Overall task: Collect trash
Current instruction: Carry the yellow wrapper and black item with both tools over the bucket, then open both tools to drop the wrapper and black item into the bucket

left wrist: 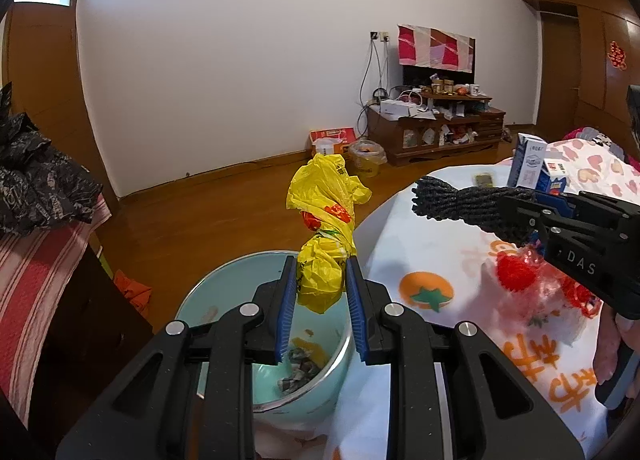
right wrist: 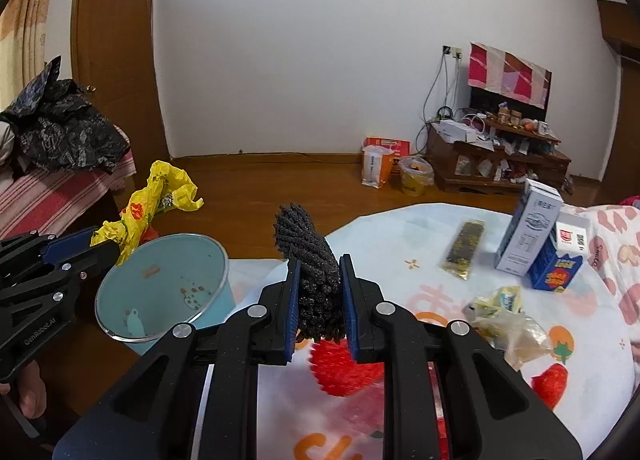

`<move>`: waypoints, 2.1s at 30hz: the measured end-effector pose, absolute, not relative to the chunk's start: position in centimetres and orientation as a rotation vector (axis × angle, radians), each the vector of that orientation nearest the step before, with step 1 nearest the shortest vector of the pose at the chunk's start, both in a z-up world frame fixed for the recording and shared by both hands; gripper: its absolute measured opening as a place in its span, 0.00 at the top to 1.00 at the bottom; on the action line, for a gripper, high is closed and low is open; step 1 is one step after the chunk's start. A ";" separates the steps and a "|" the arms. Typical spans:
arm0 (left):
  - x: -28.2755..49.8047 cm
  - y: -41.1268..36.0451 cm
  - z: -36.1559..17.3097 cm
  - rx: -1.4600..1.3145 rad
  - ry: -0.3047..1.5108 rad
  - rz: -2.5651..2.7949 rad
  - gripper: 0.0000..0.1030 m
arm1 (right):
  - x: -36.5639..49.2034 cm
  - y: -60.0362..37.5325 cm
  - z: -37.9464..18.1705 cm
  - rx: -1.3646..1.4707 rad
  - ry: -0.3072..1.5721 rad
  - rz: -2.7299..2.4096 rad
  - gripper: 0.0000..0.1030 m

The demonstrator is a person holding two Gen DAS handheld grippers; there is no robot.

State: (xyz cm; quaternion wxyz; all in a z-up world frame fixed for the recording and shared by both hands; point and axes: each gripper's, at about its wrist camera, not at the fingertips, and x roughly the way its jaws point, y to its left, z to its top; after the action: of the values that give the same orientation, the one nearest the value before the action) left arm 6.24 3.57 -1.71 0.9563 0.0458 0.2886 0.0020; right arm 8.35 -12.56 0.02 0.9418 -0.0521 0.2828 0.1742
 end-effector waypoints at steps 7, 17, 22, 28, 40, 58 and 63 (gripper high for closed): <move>6.2 5.7 -2.2 0.083 0.597 0.041 0.76 | 8.6 -10.4 -0.5 -0.125 0.583 0.386 0.81; 6.3 8.6 -2.7 0.062 0.609 0.096 0.76 | 8.9 -7.4 -1.0 -0.163 0.587 0.426 0.81; 6.3 9.9 -2.9 0.052 0.616 0.118 0.76 | 9.0 -6.1 -1.3 -0.179 0.590 0.446 0.81; 6.2 11.2 -3.1 0.041 0.622 0.146 0.76 | 9.3 -4.6 -1.5 -0.196 0.597 0.466 0.81; 6.3 12.7 -3.8 0.023 0.646 0.186 0.76 | 9.8 -2.5 -2.4 -0.221 0.613 0.500 0.81; 6.8 13.8 -4.6 -0.005 0.673 0.190 0.75 | 10.1 -1.0 -3.2 -0.245 0.635 0.520 0.80; 7.0 13.6 -4.9 -0.022 0.681 0.150 0.61 | 10.4 0.0 -4.2 -0.258 0.667 0.549 0.59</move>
State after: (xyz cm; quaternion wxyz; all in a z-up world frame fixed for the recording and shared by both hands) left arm 6.98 13.57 -4.88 0.9398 -0.0107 0.3337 0.0733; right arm 10.43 -0.02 -4.20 0.9000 -0.1249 0.3224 0.2654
